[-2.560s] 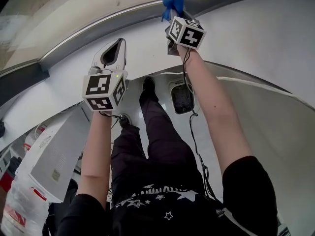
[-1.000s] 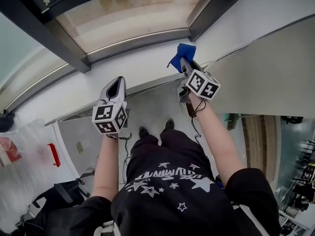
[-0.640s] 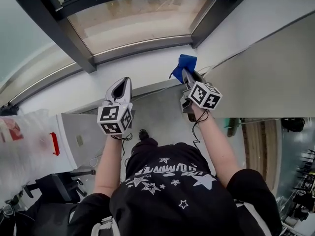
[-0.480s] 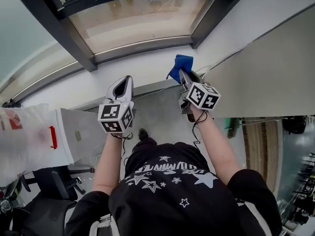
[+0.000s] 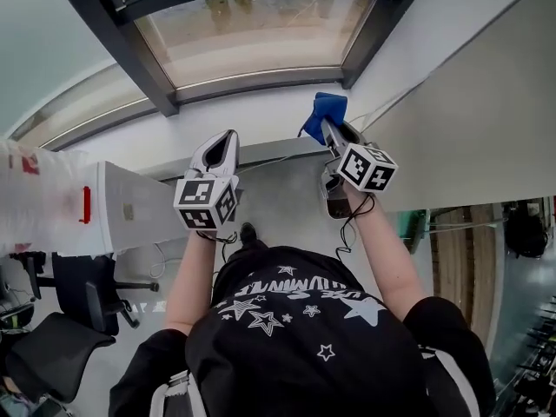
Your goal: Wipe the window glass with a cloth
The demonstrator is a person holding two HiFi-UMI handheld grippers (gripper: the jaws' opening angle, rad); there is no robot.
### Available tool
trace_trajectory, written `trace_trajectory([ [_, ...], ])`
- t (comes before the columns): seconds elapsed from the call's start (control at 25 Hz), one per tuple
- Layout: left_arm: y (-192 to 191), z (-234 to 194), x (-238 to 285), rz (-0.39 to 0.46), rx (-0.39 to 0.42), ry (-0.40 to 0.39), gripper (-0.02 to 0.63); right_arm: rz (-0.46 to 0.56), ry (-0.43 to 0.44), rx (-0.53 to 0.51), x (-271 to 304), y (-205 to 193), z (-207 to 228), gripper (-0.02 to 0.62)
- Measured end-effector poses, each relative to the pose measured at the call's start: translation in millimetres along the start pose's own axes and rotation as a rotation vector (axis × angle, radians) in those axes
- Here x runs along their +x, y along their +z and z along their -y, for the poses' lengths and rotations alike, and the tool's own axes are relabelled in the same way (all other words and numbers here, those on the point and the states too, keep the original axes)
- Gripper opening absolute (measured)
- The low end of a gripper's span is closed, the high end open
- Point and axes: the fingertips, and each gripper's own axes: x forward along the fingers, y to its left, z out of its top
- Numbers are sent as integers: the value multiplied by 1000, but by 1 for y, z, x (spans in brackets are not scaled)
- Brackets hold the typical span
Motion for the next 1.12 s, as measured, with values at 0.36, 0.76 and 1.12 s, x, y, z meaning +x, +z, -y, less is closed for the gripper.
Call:
trace_trajectory([
  [0.36,-3,60,-25,18,35,30,9,-30,73,-31,-54,-3,14,75],
  [0.76,-19,135,-65,28,70,30,9,-33,153,17,-128,-25,2,75],
  [1.12,-40,156,-119,20,56,101,9,-89,260,-4,-159,-59,-34,75],
])
